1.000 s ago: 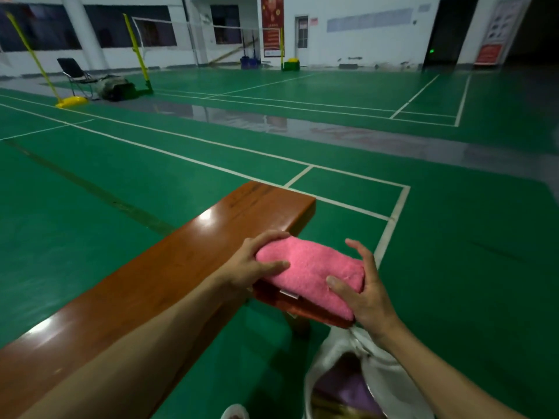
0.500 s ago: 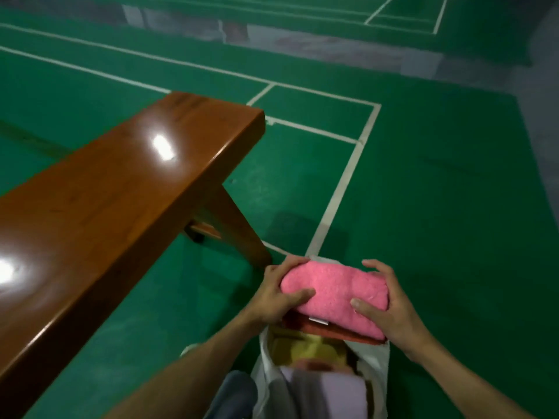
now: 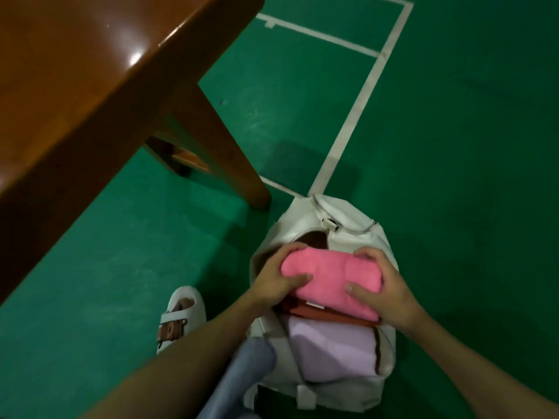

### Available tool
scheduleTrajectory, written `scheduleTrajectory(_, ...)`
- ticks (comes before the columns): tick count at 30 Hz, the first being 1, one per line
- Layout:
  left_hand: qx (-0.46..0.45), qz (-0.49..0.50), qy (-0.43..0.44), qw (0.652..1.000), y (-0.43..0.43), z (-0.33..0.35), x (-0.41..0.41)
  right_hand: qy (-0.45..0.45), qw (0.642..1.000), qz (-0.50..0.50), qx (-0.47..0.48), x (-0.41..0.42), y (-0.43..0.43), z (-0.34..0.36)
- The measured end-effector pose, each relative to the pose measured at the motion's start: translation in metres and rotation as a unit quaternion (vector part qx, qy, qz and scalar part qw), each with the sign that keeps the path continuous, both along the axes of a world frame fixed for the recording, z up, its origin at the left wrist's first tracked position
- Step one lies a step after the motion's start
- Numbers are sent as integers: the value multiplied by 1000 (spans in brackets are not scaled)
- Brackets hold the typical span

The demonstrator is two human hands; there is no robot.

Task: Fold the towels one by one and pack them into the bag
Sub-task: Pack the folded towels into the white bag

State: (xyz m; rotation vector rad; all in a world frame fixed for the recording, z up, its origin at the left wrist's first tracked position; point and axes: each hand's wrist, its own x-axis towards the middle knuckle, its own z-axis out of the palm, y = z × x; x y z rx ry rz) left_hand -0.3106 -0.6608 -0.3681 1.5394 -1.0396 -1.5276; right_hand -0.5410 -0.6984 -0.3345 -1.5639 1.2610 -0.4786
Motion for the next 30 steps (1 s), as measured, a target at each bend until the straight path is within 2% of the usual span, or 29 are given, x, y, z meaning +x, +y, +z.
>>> scheduleTrajectory(4,-7,8,-75,997,2,-8,19,-1,1000,5,19,24,0,-14)
scheduleTrajectory(9,19,-33,-157,987,4,-21,26,71,995,51,56,33,5,-34)
scheduleTrajectory(18,47,-48,-183,981,-8,-20,18,214,955,180,94,18,-8,-16)
scheduleTrajectory(23,15,-56,-196,979,-4,-14,16,220,954,171,114,18,-2,-12)
scheduleTrajectory(27,22,-64,-205,976,-1,-8,15,199,959,150,135,18,2,-15)
scheduleTrajectory(30,33,-69,-217,973,-3,0,12,225,958,111,139,19,6,-9)
